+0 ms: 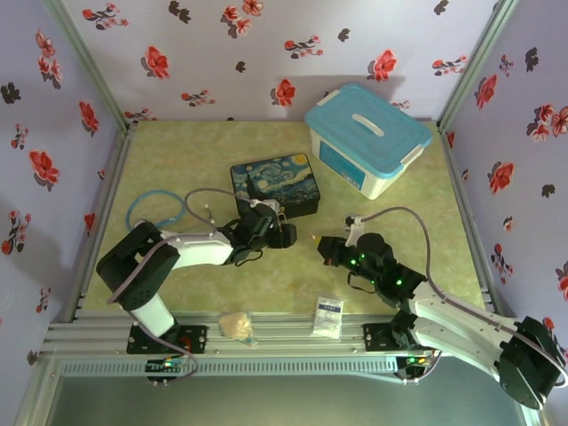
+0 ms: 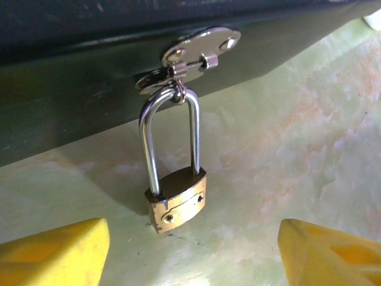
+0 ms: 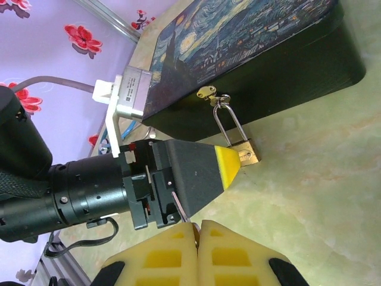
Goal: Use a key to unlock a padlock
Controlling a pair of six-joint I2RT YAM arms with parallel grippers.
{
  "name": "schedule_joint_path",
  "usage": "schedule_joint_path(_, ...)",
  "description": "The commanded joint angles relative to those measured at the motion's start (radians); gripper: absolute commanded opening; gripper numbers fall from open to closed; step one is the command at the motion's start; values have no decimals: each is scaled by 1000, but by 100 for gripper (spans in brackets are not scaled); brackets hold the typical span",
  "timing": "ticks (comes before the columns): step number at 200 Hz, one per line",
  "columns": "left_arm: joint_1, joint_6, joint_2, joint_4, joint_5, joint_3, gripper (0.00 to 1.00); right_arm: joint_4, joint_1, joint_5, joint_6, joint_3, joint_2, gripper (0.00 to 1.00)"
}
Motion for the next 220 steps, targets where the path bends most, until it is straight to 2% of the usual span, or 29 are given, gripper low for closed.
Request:
schedule_joint_path(1,-4,26,41,67,-31,9,67,0,-5,31,-12,-26,-30,0)
schedule_joint_path(33,-3,26,80,86,-28,24,59,-8,-5,37,-5,-41,-53,0)
schedule_joint_path(55,-4,32,104,92,-16,37,41,-17,-5,42,-3,-46,-64,0)
schedule_joint_path(108,-2,23,138,113,-14,45,42,10,-5,44,13,-63,-58,0)
schedule_joint_path(135,-2,14,152,134,-2,46,35,39,-5,44,20,-69,-34,0)
schedule_joint_path(166,-2,3,148,152,6,37,21,100,-5,32,35,-75,24,0)
schedule_joint_path(204,-2,-12,125,153,11,27,14,185,-5,19,57,-76,128,0)
schedule_joint_path(220,-2,-31,106,165,10,11,13,204,-6,40,111,-69,175,0)
